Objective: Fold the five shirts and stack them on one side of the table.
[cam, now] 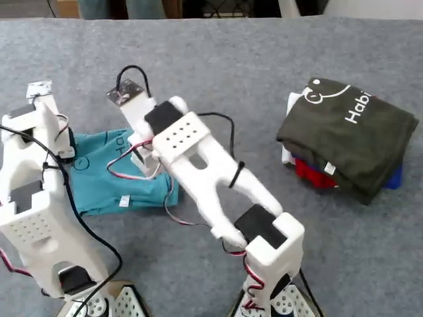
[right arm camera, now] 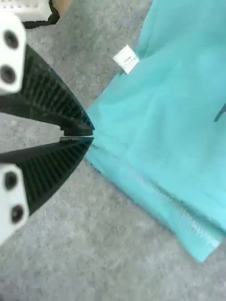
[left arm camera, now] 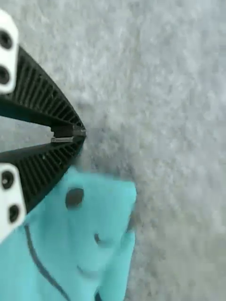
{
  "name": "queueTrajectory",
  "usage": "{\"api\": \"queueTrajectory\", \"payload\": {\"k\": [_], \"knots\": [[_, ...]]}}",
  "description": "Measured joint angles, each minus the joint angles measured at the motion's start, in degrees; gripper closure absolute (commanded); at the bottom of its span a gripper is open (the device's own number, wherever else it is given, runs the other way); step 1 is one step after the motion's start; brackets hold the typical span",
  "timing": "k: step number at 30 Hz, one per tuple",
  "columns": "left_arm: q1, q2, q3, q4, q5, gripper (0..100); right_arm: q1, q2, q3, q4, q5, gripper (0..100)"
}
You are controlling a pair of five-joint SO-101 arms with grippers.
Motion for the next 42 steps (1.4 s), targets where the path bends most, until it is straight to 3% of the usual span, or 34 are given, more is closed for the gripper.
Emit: {"api": "queueTrajectory", "payload": {"k": [8, 13, 21, 26, 34, 42], "knots": [[-0.5, 0.8, -7.1, 5.3, 0.0, 97, -0.5, 5.9, 15.7, -12.3, -1.6, 98.4], [-0.5, 1.1, -7.1, 5.5, 0.0, 97, -0.5, 6.4, 17.0, -13.7, -1.6, 98.4], [-0.9, 1.1, -8.4, 9.2, 0.0, 97, 2.3, -1.1, 4.8, 1.3, 1.8, 98.4], [-2.5, -2.7, -8.0, 12.5, 0.0, 97, 5.9, -3.3, -9.5, 2.8, 2.7, 98.4], [-3.2, -21.8, 10.1, 12.9, -2.5, 97, 6.6, 13.2, -15.3, -14.6, 2.9, 98.4], [5.3, -37.1, 36.7, 11.2, -9.7, 97, 11.3, 30.2, -20.9, -16.8, 2.8, 98.4]]}}
